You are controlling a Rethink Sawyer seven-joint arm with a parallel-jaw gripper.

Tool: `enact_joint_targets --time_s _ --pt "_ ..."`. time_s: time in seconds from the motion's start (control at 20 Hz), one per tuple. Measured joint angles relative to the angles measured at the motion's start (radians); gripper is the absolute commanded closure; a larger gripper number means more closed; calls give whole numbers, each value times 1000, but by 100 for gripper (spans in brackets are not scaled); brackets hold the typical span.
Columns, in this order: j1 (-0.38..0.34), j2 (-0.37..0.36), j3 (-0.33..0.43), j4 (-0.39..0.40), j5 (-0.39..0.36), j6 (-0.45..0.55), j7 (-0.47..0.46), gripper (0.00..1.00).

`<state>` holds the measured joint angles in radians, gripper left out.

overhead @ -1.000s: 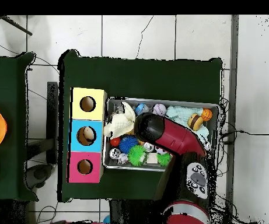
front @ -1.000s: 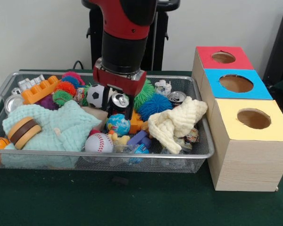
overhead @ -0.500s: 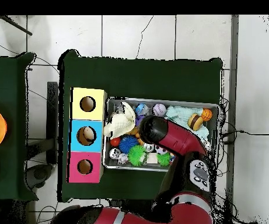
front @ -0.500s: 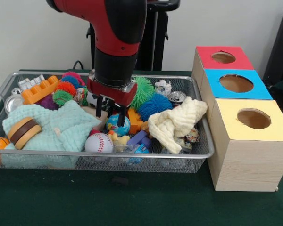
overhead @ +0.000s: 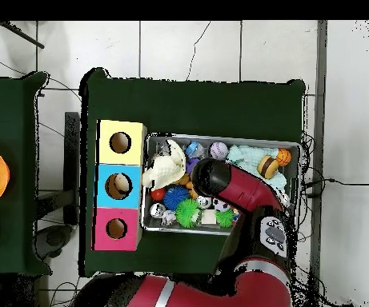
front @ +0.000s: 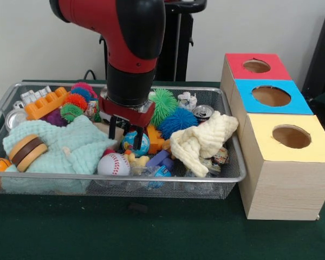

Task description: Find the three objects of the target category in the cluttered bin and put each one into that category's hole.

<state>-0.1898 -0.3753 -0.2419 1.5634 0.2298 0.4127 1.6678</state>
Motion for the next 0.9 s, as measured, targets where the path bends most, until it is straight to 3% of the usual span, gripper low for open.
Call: enact_joint_targets --time_s 0.9 --pt "-1 62 7 -99 -1 24 0 0"
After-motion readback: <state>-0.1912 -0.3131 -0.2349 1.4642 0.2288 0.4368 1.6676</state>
